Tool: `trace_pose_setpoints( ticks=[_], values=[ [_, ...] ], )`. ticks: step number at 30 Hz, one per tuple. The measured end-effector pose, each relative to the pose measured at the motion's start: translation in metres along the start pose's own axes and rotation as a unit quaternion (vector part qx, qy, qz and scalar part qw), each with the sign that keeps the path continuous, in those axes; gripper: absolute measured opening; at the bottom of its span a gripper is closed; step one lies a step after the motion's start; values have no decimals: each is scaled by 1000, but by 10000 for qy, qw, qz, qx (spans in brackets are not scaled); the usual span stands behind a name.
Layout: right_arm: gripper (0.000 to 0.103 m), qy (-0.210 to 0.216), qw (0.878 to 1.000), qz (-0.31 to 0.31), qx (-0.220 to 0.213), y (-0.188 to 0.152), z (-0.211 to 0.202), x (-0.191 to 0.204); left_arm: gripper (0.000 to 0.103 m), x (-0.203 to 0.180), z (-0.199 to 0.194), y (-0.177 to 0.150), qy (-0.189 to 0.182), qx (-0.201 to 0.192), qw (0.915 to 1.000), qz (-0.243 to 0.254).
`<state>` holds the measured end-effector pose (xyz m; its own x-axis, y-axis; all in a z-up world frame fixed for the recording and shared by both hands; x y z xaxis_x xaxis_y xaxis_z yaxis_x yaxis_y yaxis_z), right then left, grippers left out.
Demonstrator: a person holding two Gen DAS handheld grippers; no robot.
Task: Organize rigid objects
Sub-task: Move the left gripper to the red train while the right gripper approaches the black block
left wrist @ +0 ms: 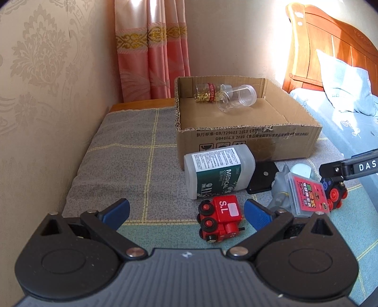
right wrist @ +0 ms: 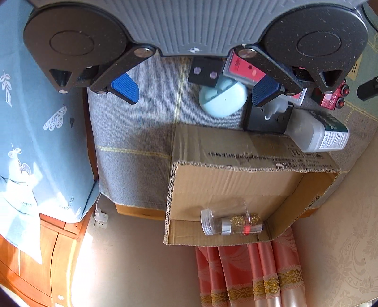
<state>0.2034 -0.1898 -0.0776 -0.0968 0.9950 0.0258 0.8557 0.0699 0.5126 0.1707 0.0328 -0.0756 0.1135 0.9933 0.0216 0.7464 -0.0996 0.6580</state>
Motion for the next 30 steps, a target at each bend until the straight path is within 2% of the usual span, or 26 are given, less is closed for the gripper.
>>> trace_pose_setpoints(
  ticks=[6,19,24,30],
  values=[
    [103,-128,9999,33,109,-17,5,-7,102,-13,10,-10,-14,207,9996,184],
    [103,-386,9977,551,93,-32,3,-62,102,-30,16,-10,-24,308,9989,344],
    [103,-125,9997,201,43,-45,5,-55,102,-33,23,-12,-20,396,9984,399],
    [103,-219,9992,-257,208,-63,24,-40,102,-29,40,-21,-8,658,9974,281]
  ],
)
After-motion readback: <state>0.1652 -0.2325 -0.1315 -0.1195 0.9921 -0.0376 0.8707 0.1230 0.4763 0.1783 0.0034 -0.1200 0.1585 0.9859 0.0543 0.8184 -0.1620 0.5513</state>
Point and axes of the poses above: each gripper's, at about its wrist camera, not at the fingertips, and z roughly the way its jaws point, x to its left, y to its top, the point moved 7 cm from there along z, roughly the way its jaws point, and after that the axes turned 4 degrees about x, right-handed, at the moved point
